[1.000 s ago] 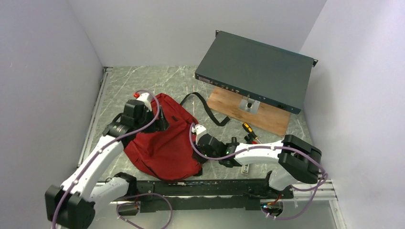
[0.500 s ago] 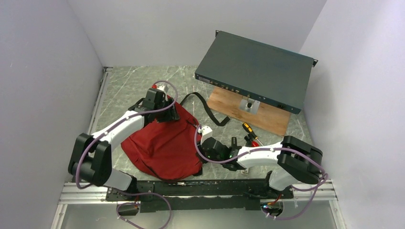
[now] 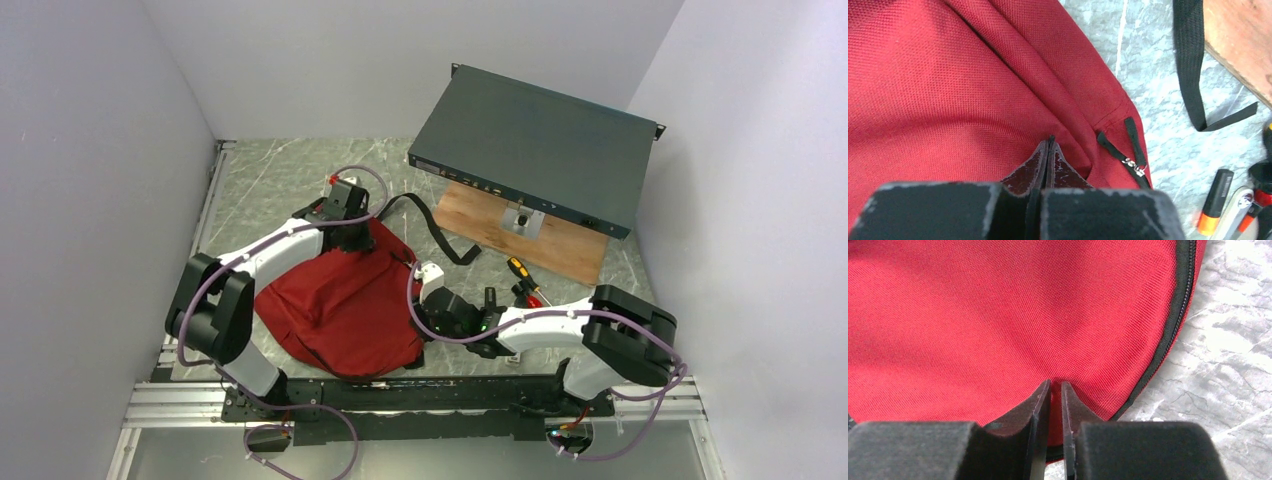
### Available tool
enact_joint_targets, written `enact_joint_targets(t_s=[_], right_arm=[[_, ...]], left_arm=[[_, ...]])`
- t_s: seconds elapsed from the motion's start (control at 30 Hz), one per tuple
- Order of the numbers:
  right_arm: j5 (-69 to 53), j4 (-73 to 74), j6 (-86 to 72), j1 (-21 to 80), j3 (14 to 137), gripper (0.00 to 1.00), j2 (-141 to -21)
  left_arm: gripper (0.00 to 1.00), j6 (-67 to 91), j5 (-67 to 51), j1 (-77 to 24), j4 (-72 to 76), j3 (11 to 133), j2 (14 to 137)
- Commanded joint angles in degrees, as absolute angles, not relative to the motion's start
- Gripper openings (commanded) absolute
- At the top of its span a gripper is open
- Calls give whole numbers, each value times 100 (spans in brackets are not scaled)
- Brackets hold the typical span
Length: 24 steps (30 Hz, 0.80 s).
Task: Pack the student bag
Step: Unzip the student bag at the center of the board.
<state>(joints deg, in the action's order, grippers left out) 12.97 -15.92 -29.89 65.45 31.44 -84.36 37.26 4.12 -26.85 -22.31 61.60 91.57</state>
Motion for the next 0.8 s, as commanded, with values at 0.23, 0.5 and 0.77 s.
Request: enact_joint_targets(t_s=[0.23, 0.5, 0.77], right_arm=[[1904, -684, -3389, 6455, 4484, 47, -8342], [1664, -467, -4315, 5593, 5304, 58, -8701], [1540, -389, -4046, 5440, 6068, 58, -9287]], left_arm=[[0, 3096, 463, -2716, -1504, 5087, 7380], [0, 3243, 409, -2716, -1494, 4628, 6831], [0, 3238, 431, -2713, -1516, 4277, 6519]])
